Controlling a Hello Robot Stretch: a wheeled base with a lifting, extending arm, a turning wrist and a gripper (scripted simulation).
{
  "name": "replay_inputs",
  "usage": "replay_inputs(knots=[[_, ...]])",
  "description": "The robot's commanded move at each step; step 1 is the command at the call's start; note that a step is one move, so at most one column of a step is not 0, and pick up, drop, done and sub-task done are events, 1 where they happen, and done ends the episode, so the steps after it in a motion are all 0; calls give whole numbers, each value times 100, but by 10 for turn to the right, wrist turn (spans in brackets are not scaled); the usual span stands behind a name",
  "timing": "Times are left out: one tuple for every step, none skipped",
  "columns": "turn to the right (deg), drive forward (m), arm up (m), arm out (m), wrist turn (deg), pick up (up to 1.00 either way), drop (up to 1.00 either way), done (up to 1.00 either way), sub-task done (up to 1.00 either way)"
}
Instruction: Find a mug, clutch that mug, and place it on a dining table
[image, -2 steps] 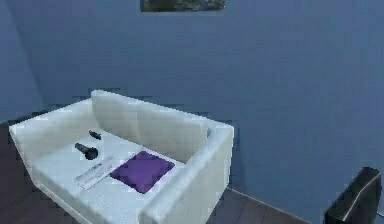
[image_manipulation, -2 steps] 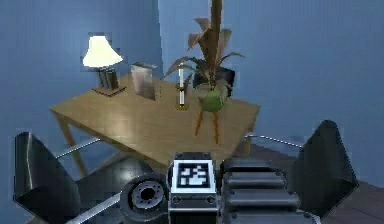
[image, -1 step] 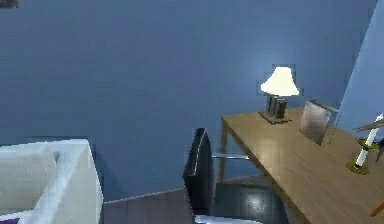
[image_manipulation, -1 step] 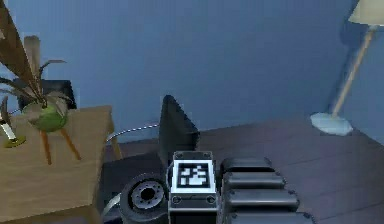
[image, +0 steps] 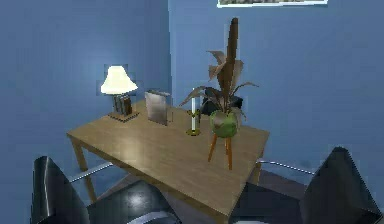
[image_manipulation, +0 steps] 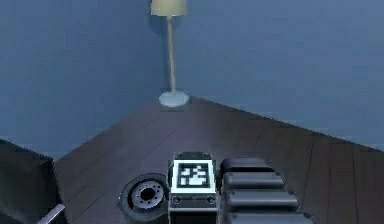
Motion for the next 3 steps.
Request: replay_inputs(knots=[[270,0,0,0,0,0,0,0,0],[-450,0,0,0,0,0,0,0,0],[-450,0,0,0,0,0,0,0,0]])
